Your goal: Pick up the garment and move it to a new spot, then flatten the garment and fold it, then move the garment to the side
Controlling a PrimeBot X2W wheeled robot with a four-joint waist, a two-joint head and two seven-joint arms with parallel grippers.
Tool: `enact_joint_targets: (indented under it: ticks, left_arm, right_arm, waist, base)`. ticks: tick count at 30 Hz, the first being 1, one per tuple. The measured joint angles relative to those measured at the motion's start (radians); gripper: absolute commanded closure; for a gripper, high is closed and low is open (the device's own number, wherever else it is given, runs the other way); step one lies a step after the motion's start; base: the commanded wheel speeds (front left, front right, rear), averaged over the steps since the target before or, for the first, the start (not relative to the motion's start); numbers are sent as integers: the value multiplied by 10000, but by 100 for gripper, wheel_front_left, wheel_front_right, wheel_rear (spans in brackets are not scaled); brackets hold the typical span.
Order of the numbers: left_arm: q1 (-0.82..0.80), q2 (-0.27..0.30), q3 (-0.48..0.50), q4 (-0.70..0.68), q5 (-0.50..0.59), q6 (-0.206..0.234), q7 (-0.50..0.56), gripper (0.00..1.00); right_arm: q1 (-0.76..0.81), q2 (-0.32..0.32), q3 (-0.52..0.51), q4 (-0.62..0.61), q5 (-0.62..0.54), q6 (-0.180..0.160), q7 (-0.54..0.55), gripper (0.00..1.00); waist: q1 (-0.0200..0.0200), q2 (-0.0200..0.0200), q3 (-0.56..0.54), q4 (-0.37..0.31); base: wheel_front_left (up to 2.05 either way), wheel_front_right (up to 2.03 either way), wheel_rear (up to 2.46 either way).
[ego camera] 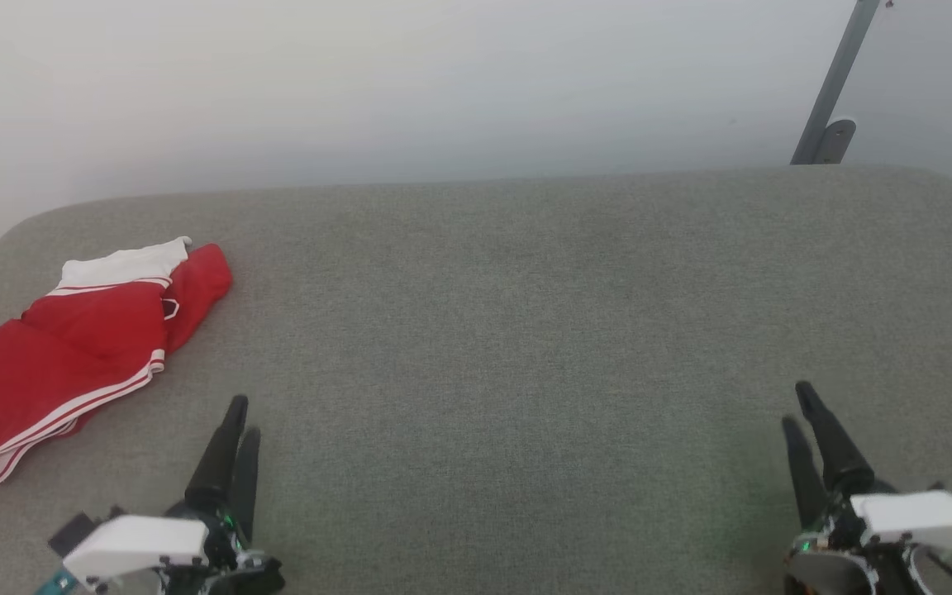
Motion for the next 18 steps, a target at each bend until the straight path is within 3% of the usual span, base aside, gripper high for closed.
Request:
enact_joint_targets:
  ticks: [9, 18]
  left_arm:
    - [168, 73, -71, 73, 263, 12, -320, 0]
    - [79, 265, -148, 109, 1841, 71, -809, 0]
  right_arm:
    - [52, -2, 19, 161, -184, 0, -190, 0]
    - [-153, -284, 234, 247, -1151, 0, -750, 0]
  waist:
    - [0, 0, 6, 8]
    - [0, 0, 9, 20]
  base:
    - [0, 0, 0]
    - [0, 0, 0]
